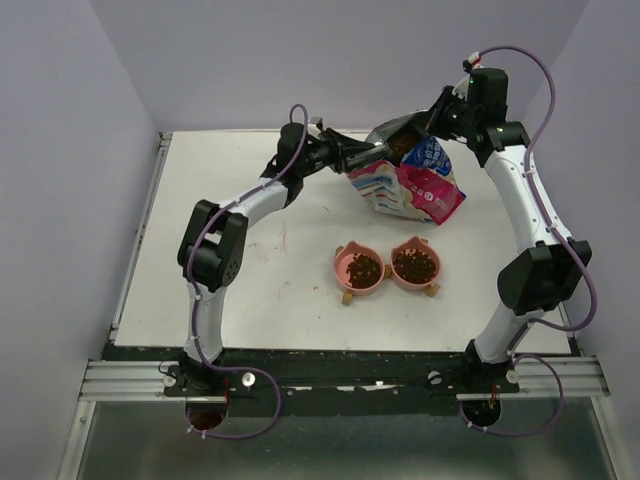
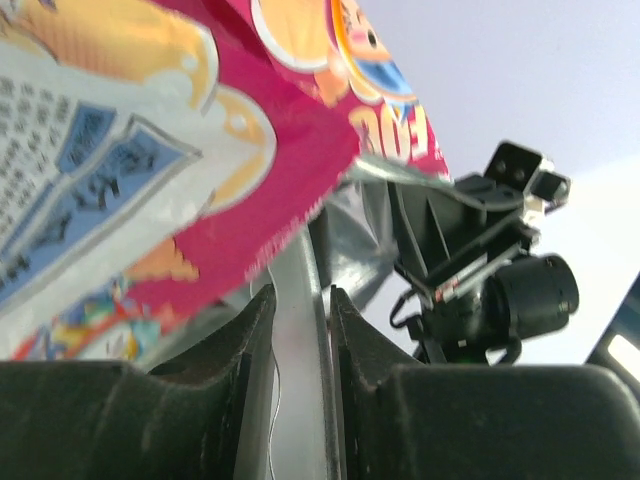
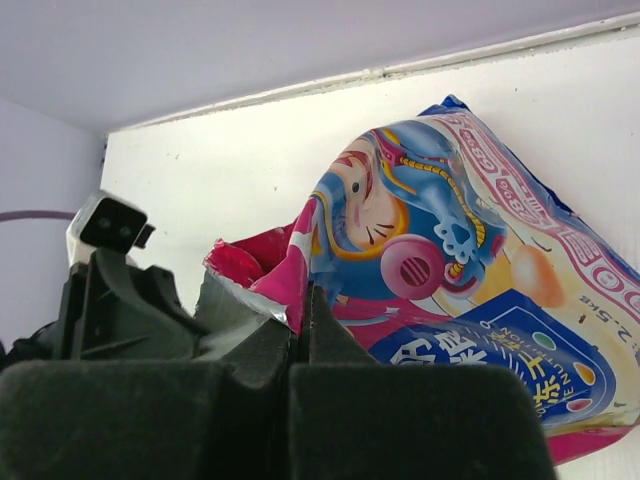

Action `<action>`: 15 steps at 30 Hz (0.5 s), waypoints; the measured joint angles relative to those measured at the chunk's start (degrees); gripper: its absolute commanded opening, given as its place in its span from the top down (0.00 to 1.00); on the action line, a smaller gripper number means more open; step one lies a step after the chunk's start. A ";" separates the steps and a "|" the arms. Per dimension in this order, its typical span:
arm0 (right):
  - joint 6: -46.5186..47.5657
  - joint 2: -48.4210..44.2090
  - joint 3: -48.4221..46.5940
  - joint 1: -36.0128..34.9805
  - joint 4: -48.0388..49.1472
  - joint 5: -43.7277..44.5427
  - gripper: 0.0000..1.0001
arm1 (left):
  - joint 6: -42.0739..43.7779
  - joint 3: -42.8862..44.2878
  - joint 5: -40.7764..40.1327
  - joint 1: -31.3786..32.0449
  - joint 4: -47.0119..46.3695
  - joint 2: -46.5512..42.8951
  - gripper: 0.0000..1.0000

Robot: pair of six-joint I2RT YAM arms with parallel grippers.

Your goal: Serve the pet food

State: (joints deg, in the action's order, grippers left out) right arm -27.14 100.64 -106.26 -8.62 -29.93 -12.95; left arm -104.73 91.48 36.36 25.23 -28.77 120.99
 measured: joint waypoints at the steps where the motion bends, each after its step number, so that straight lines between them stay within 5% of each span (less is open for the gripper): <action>1: 0.15 0.17 -0.37 0.04 -0.15 0.02 1.00 | -0.50 -1.31 0.57 -0.11 -0.98 -1.03 1.00; 11: 1.29 0.66 -1.49 0.48 -1.29 0.07 1.00 | -4.68 -12.28 2.71 -2.27 -7.50 -9.51 1.00; 15: 1.29 0.66 -1.62 0.48 -1.62 0.09 1.00 | -3.96 -14.36 2.71 -2.91 -0.50 -13.49 1.00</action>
State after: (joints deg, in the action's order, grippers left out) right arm -25.85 101.30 -107.87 -8.14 -31.55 -12.86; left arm -108.68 77.12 39.07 22.33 -29.28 107.50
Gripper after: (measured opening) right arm 0.006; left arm 0.316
